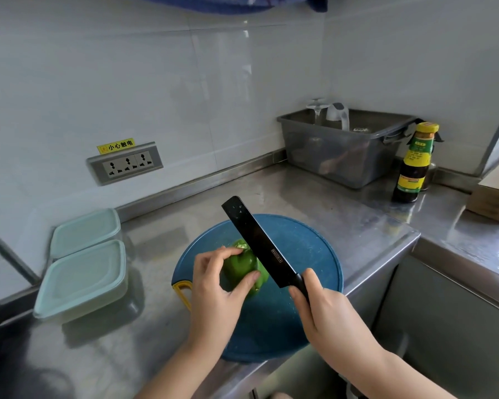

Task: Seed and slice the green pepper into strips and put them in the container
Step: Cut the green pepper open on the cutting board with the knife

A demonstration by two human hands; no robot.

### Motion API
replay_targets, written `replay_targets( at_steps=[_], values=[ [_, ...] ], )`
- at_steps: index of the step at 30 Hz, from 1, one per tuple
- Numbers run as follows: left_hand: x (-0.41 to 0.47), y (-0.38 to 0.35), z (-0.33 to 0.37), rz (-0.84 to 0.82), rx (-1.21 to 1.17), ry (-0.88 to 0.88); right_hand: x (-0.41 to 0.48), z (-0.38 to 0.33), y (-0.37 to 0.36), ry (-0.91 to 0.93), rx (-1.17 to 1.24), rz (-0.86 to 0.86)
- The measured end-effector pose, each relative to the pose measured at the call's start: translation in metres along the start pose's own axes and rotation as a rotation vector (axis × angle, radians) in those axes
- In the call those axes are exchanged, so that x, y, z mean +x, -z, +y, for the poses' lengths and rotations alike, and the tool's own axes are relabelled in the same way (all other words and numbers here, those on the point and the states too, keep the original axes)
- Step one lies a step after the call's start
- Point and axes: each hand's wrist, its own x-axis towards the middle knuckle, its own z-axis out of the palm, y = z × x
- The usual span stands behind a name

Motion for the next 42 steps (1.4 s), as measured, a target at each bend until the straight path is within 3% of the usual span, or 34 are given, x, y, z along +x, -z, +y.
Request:
replay_targets(
  at_steps=[21, 34, 42],
  values=[
    [0.001, 0.005, -0.009, 0.000, -0.051, 0.018, 0.019, -0.002, 0.005, 0.057, 0.004, -0.102],
    [0.003, 0.004, -0.010, -0.016, -0.059, 0.053, 0.046, -0.013, 0.029, 0.082, -0.147, -0.185],
    [0.003, 0.003, -0.002, -0.023, -0.099, 0.131, 0.022, -0.007, 0.015, 0.029, -0.051, -0.123]
  ],
)
